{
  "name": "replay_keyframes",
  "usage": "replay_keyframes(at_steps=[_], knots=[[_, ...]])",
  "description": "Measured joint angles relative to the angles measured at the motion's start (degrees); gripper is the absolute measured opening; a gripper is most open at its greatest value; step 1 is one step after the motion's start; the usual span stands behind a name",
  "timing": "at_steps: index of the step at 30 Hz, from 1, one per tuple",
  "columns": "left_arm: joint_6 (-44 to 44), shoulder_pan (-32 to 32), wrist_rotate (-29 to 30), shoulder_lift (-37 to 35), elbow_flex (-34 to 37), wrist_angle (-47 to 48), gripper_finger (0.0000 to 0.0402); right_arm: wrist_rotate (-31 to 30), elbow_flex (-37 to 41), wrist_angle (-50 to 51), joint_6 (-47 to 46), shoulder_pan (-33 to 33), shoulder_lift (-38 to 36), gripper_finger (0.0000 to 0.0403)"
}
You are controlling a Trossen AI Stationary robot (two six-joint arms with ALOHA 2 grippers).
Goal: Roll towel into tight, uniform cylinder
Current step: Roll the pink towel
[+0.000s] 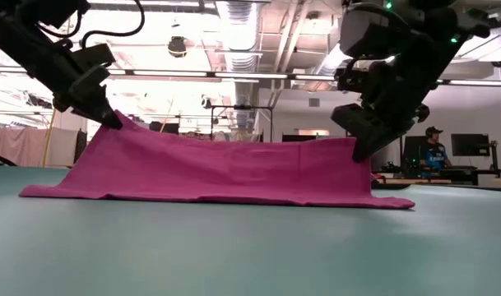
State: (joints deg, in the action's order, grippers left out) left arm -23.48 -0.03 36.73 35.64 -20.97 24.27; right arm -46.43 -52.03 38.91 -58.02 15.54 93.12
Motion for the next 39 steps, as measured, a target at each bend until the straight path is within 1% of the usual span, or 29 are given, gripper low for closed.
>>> replay_keyframes(at_steps=[4, 8, 12, 17, 19, 21, 23, 24, 26, 27, 28, 29, 31, 34, 37, 39], knots=[[0.06, 0.0, -0.04, 0.39, 0.0, 0.23, 0.0003, 0.11, -0.02, -1.09, 0.02, -0.01, -0.02, 0.0039], [0.42, 0.0, 0.79, 1.28, 0.0, 0.23, 0.002, 0.24, -0.02, -1.26, -0.02, 0.02, -0.02, 0.0069], [2.75, 0.0, 0.77, 3.58, 0.0, 0.05, 0.005, 0.26, -0.02, -1.24, -0.02, 0.04, -0.02, 0.0095], [2.77, 0.0, -0.77, 7.22, 0.0, -0.5, 0.0099, 0.2, -0.02, -1.06, -0.07, -0.17, -0.02, 0.0122], [2.77, 0.0, -2.24, 8.21, 0.0, -1.77, 0.0116, -0.13, -0.02, -0.88, 0.0, -0.31, -0.02, 0.013], [3.1, 0.01, -4.84, 8.6, 0.0, -3.79, 0.0127, -3.05, -0.02, -0.52, 0.32, -0.05, -0.14, 0.0134], [4.81, 0.02, -10.35, 8.53, 0.0, -7.09, 0.0131, -6.74, 0.0, -0.95, 2.72, 0.91, -0.88, 0.0136], [5.84, 0.02, -14.53, 8.19, 0.0, -9.43, 0.0132, -8.11, 0.0, -1.93, 4.59, 1.43, -1.45, 0.0136], [6.8, -0.02, -22.66, 7.55, 0.0, -14.81, 0.0132, -8.88, 0.0, -4.84, 9.17, 2.45, -3.04, 0.0136], [6.74, -0.19, -25.78, 7.44, 0.0, -17.76, 0.0131, -8.82, 0.0, -6.74, 11.63, 2.79, -3.68, 0.0136], [5.89, -0.74, -27.1, 7.48, 0.0, -20.18, 0.0128, -8.53, 0.0, -9.14, 14.21, 3.17, -4.3, 0.0136], [4.65, -1.54, -27.3, 7.61, 0.0, -22.1, 0.0125, -7.95, 0.0, -11.85, 16.88, 3.54, -4.73, 0.0136], [3.2, -3.99, -25.56, 8.92, -0.02, -23.87, 0.0115, -6.3, -0.02, -17.15, 22.01, 4.43, -5.07, 0.0136], [0.69, -8.77, -21.15, 12.56, -0.02, -21.98, 0.0086, -3.12, -0.02, -22.06, 27.17, 5.72, -4.62, 0.0136], [-3.33, -13.75, -19.69, 17.3, -0.02, -22.05, 0.0048, 0.9, -0.07, -21.98, 28.27, 6.86, -3.2, 0.0136], [-7.2, -16.96, -19.19, 20.56, -0.02, -22.01, 0.0019, 1.57, -0.07, -21.44, 26.59, 7.67, -2.0, 0.0133]])
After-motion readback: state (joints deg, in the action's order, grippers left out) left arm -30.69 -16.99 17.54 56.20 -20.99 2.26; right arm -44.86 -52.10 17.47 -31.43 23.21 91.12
